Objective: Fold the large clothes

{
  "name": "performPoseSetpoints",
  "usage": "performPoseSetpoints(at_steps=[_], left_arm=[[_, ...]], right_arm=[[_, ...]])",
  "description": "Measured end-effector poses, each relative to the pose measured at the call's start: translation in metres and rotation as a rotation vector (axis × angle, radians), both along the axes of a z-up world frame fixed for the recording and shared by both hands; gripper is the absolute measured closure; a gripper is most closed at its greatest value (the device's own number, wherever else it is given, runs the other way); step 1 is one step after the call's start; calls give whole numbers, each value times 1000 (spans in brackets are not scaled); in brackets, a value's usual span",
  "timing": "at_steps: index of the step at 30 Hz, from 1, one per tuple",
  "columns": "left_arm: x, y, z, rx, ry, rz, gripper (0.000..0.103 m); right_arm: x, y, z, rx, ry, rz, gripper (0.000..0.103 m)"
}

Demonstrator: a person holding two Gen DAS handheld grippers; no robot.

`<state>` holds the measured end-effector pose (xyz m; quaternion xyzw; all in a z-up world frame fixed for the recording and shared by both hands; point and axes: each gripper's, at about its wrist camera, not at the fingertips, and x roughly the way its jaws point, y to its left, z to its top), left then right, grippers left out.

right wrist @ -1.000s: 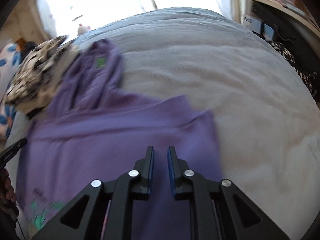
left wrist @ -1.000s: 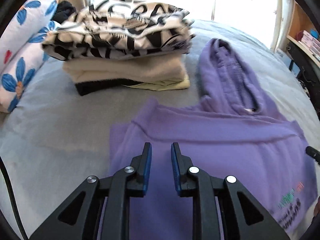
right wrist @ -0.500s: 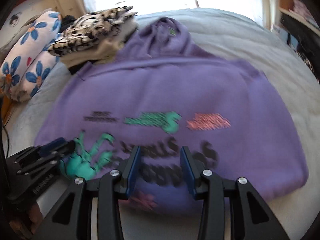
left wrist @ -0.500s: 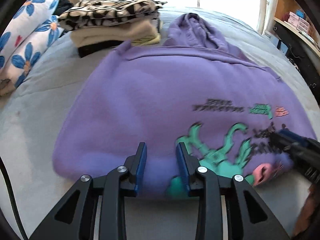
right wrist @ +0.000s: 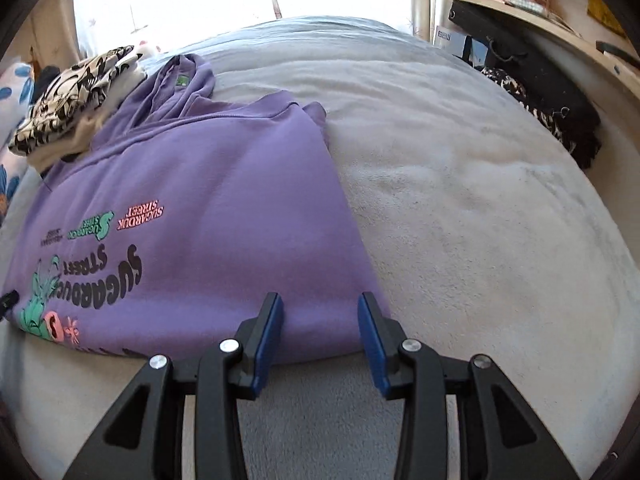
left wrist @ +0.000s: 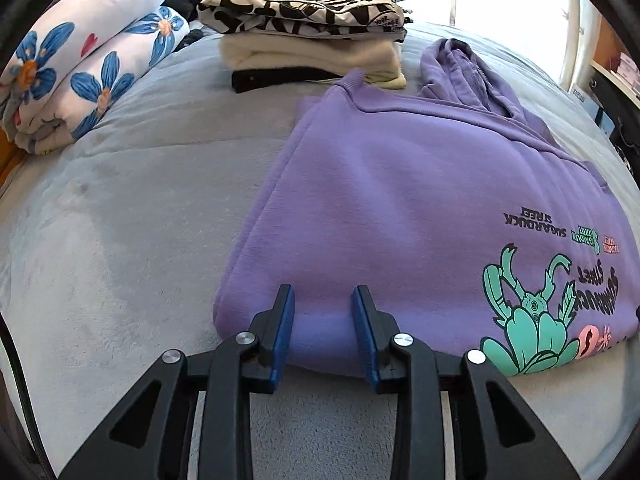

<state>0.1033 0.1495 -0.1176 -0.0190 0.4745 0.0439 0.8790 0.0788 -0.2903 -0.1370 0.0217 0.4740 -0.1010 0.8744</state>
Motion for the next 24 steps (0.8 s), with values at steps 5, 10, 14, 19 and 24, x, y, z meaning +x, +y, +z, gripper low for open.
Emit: performPoseSetpoints(at_steps=[5,10,14,19,24], left_arm=[[-1,-3,1,6,2,11,73],[0,-6,4,6,14,32,73],[-2,-8,13,-3,28,38,73],[-8,-14,28,-16,43,22,73],[-12,-23,46,7,34,-12,58]], right_arm=[[3,10,-2,-42,11,-17,62],[5,11,0,-51,29,-25,62],[5,12,7,-21,42,-31,62],[3,17,18,44,46,-28,62],[4,32,24,89,51,3,62]])
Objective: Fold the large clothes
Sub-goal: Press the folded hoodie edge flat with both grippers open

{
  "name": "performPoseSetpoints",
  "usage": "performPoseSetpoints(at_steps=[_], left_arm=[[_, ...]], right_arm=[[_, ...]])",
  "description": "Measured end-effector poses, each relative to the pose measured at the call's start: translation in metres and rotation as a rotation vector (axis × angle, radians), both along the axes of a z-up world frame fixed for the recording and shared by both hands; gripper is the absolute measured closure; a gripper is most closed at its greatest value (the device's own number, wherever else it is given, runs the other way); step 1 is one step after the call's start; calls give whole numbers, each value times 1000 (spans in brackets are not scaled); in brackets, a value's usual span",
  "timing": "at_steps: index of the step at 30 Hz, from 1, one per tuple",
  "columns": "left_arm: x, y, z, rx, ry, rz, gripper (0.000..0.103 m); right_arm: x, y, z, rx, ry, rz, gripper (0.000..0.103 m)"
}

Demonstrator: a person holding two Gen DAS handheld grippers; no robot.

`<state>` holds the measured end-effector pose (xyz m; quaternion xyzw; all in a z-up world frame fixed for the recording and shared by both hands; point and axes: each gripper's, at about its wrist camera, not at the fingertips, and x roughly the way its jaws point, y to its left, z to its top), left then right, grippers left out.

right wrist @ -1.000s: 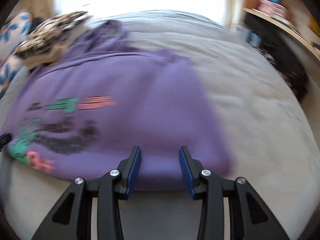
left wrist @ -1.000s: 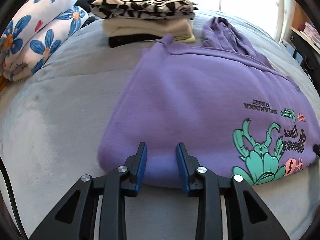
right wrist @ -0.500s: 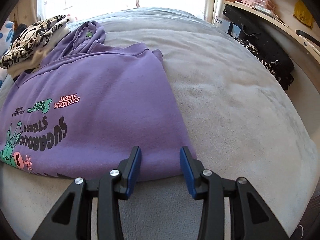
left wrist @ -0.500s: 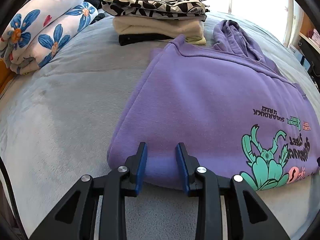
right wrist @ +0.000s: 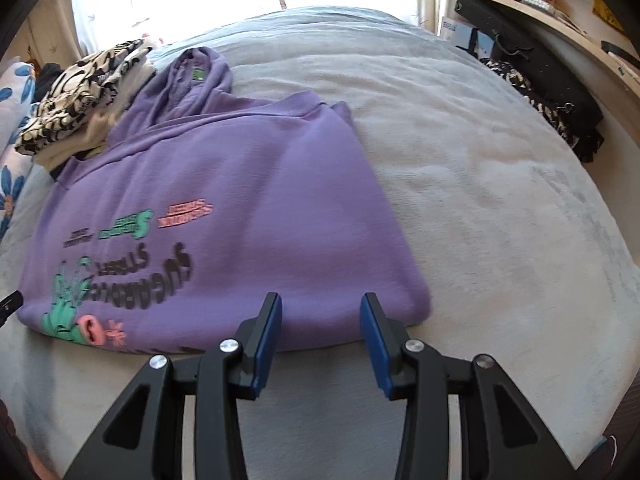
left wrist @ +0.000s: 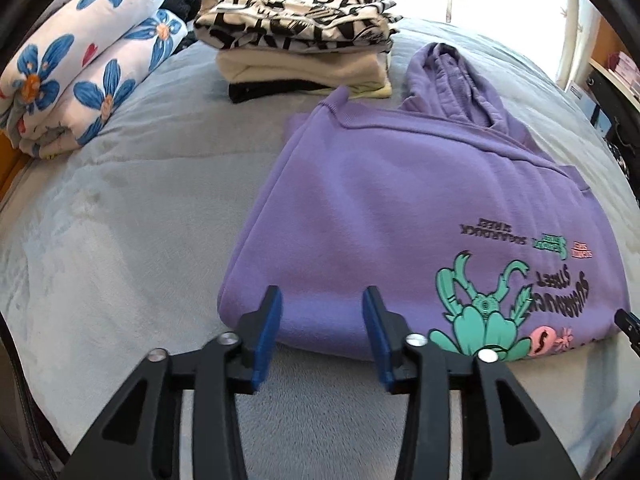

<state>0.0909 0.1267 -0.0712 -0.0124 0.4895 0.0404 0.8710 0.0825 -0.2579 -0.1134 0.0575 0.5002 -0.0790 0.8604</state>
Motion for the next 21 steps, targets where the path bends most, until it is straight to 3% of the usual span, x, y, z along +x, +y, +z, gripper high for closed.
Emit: performPoseSetpoints(at_steps=[11,16,21], left_arm=[[12,-9,23,20,-25,-51,52],[36,-22,25,75,-10,-147,52],[81,-35,48,80,-53,-254,50]], right_arm=[[16,28,4,17,22,75,62],[33,37,5,29,43,123,62],[70,38,23,20,23,169,62]])
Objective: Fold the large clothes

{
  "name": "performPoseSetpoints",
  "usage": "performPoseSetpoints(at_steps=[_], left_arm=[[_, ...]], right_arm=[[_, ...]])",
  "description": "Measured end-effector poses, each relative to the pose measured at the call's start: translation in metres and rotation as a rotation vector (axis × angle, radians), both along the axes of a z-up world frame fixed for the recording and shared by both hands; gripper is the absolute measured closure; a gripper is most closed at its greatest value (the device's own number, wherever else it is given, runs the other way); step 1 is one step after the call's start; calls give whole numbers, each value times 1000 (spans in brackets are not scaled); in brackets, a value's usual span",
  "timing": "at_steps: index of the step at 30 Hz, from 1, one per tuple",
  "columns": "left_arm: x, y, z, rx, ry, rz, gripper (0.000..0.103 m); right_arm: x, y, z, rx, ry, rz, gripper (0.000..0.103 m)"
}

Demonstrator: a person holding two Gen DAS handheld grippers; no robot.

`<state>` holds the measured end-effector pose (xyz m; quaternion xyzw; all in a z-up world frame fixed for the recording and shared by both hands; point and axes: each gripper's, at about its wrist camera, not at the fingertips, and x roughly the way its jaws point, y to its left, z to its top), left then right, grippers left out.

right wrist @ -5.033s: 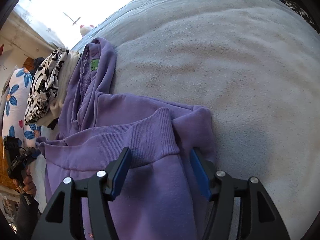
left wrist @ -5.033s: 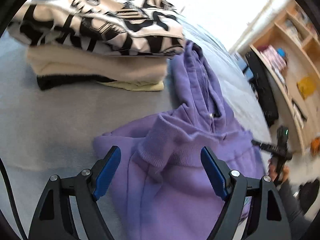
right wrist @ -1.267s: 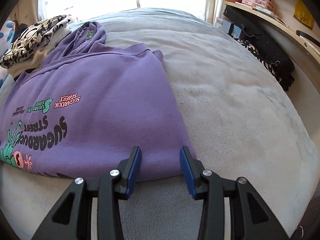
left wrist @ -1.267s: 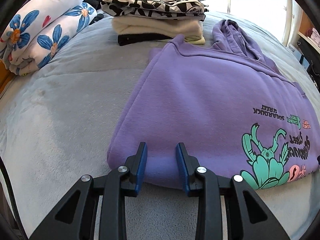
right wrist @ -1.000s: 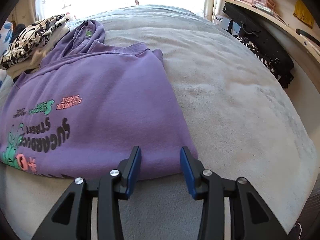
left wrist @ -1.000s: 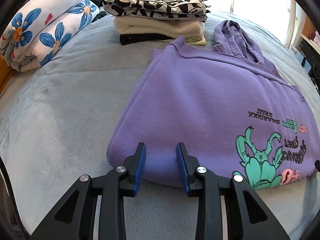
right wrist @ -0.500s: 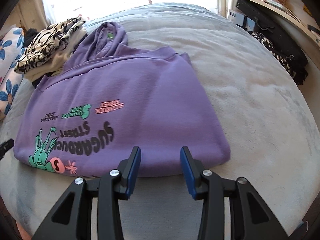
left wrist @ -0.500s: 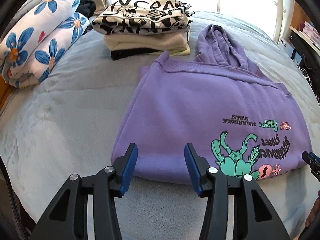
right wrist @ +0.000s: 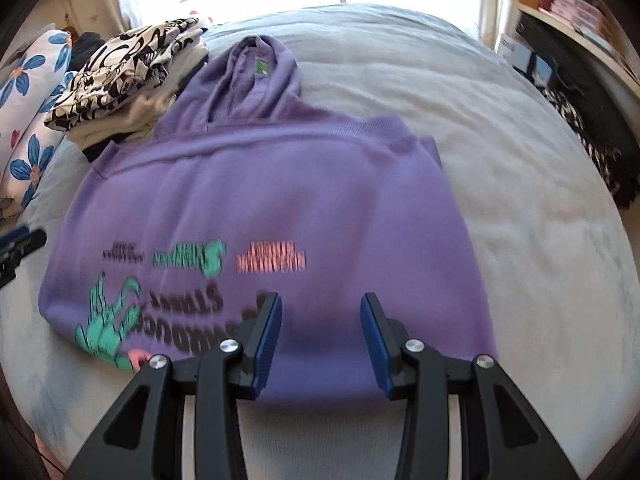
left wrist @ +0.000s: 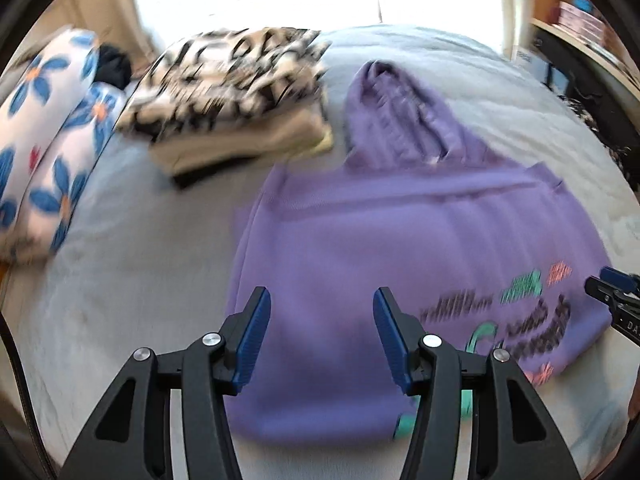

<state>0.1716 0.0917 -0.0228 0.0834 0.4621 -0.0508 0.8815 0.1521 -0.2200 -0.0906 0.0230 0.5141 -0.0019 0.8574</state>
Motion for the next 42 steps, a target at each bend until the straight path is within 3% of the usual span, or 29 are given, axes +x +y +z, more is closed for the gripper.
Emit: performPoseSetpoints(at_steps=[7,13,17,23,27,32,35,40,42], left_arm=[[97,-37,15,5,-40,-107,48],[186,-68,-12,-21,24,-116,48],[227,-82,-37,-38,85,-59,50],[254,-97,-73,62,113,-36,51],[269,-91,-94,53,158,-13,51],[285,-74,-113,-84,233,20,51],[293,-64,-115,-161,237,26,51],[304,-66,-117,-197,219,20,53],[306,-68,-116,-221,208,24,62]], right_arm=[[84,-8,31,38,-35,45,62],[170,-15,36,149,-5,47,62],[212,-15,24,186,11,35,62],[259,-17,-8,217,51,-7,62],[281,-23,-26,237,72,-44,62],[306,-27,-42,307,92,-58,62],[321,-25,-47,345,79,-66,61],[348,-20,-54,360,63,-93,61],[357,-17,-58,349,65,-97,61]])
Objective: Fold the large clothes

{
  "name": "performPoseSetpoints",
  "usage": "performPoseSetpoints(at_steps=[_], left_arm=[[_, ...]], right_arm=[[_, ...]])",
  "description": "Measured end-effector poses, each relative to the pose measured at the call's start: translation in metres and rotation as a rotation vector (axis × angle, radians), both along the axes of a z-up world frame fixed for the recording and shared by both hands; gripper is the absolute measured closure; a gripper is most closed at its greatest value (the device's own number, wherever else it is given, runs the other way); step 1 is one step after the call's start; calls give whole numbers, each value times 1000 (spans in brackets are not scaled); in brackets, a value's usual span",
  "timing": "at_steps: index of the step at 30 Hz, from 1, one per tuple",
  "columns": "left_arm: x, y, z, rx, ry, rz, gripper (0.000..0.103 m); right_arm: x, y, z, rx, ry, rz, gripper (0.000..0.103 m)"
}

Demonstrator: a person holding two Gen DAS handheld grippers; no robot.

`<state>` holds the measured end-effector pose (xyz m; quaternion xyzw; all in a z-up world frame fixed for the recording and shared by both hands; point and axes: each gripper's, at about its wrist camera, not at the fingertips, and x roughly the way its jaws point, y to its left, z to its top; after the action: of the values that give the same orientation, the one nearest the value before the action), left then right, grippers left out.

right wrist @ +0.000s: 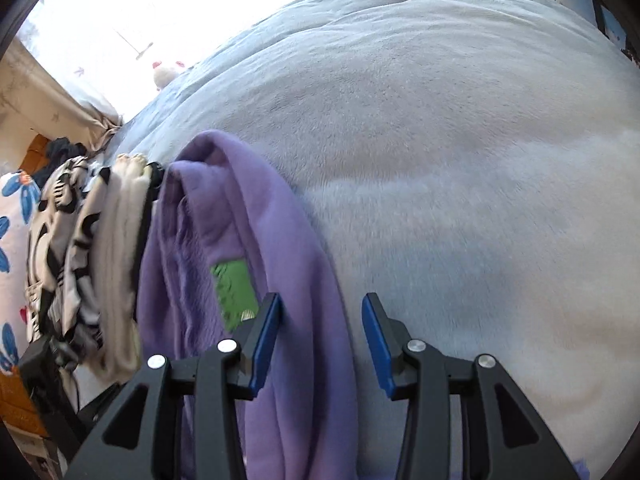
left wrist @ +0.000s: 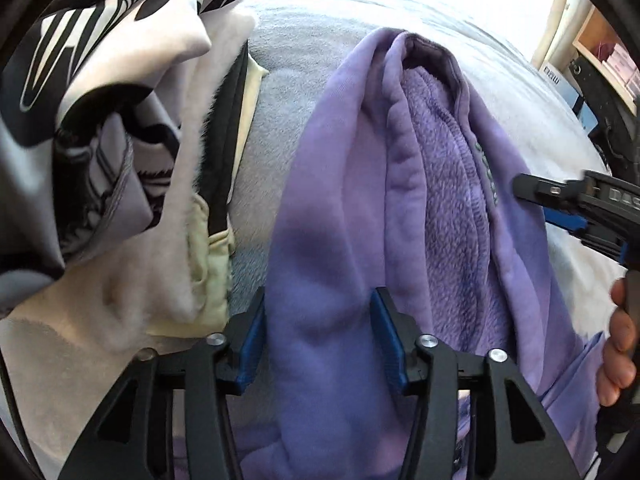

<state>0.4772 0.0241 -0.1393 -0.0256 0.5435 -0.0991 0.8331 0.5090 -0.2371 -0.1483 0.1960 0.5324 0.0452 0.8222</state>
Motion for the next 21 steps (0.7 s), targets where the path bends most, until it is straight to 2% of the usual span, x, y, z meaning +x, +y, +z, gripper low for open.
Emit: performPoseSetpoints(at_steps=[2,4,5,6,9,12,21], left_arm=[[3,-3,0,-22,-7,6,86],[4,-8,3,-33,-20,8,95],[3,-11,6,-17,-35,8,98],[0,-15,8,5,-50,4,98],[-10,-22,18,52,-105,1,99],[-24,-20,32,54,-151,6,100],[-91,2,74,-8,-247,-67,100]], right_arm=[[9,5,-4,-15,-4,3,61],[13,10,-5,-48,-20,20,64],[13,16,-4,-91,-30,38,73],[12,22,-3,-125,-31,78,95],[-3,31,10,-195,-91,128,96],[-28,29,30,-189,-160,153,96],[-166,39,109,-249,-512,311,96]])
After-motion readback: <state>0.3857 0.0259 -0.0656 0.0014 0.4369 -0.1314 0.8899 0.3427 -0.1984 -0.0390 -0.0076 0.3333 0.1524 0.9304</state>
